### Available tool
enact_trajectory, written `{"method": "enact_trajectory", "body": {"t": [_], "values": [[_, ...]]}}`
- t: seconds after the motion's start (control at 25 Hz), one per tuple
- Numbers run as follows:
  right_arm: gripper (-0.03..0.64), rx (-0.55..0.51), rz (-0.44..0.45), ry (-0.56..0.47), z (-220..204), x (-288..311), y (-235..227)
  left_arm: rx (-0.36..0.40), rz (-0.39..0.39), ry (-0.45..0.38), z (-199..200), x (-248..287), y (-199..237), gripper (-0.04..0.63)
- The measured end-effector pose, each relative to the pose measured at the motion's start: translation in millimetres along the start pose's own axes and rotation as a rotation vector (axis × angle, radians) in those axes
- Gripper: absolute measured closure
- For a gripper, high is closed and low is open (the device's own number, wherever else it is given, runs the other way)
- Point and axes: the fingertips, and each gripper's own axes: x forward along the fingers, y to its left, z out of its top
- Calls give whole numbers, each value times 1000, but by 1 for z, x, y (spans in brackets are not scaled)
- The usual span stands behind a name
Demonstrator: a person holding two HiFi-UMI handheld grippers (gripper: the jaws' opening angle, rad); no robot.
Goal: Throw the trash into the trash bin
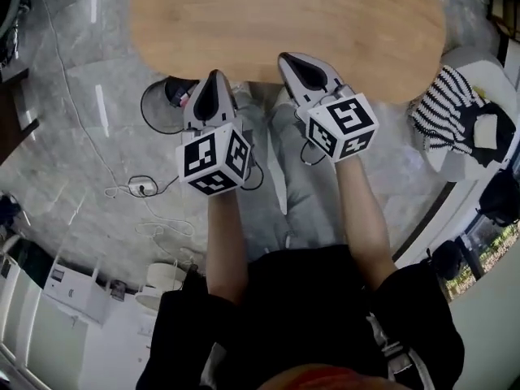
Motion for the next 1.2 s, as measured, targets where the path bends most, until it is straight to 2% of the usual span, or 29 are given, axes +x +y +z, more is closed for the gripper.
{"method": "enact_trajectory", "body": {"t": [0.12,0.24,0.44,0.6,0.76,1.0,1.2], "values": [[606,62,-12,-93,36,-50,-4,24,-28,-44,35,-21,-48,588],[606,66,-33,-154,70,-89,-2,50,-87,-112,79,-42,-92,588],[606,62,-94,-265,132,-146,-4,-9,-101,-221,139,-83,-122,588],[606,56,-118,-404,191,-185,-5,49,-149,-311,187,-104,-158,588],[606,51,-167,-502,244,-221,-4,113,-215,-386,232,-125,-205,588],[606,24,-273,-575,293,-274,-9,223,-295,-495,284,-169,-257,588],[606,-9,-294,-646,322,-311,-3,298,-328,-573,305,-202,-287,588]]}}
